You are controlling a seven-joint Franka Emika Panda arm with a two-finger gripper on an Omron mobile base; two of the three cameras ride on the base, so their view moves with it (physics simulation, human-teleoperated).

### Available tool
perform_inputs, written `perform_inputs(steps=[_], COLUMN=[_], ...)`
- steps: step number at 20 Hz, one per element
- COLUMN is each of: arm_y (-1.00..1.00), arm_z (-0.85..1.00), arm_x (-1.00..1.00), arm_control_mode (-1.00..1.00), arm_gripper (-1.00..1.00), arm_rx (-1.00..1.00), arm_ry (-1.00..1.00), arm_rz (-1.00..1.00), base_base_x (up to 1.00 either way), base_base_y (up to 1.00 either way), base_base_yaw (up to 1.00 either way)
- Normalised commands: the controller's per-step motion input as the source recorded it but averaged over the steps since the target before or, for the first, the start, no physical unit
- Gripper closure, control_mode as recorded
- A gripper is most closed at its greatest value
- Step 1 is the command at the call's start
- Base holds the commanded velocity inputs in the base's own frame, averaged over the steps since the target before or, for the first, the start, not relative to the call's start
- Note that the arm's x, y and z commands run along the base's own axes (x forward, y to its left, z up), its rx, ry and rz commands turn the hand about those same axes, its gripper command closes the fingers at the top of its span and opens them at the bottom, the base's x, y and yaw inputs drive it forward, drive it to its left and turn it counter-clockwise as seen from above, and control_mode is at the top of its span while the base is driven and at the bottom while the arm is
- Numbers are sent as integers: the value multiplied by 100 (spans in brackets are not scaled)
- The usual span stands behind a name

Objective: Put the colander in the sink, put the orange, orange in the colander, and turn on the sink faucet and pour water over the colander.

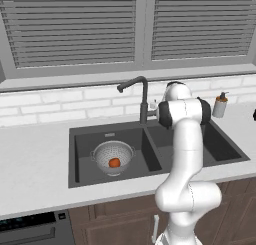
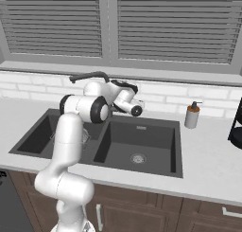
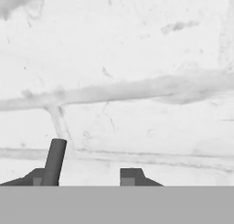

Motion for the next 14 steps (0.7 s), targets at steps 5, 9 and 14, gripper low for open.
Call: perform_inputs(steps=[5,9,14], arm_y=[-46,-53,-56], arm_z=[-25,-31,-31], arm_x=[20,21,20], arm_control_mode=[-100,-100,-100], arm_gripper=[100,100,100], arm_rx=[0,0,0], arm_ry=[4,4,4], arm_rz=[-5,-8,-10], base_base_x=[0,0,0], base_base_y=[0,0,0], base_base_yaw=[0,0,0])
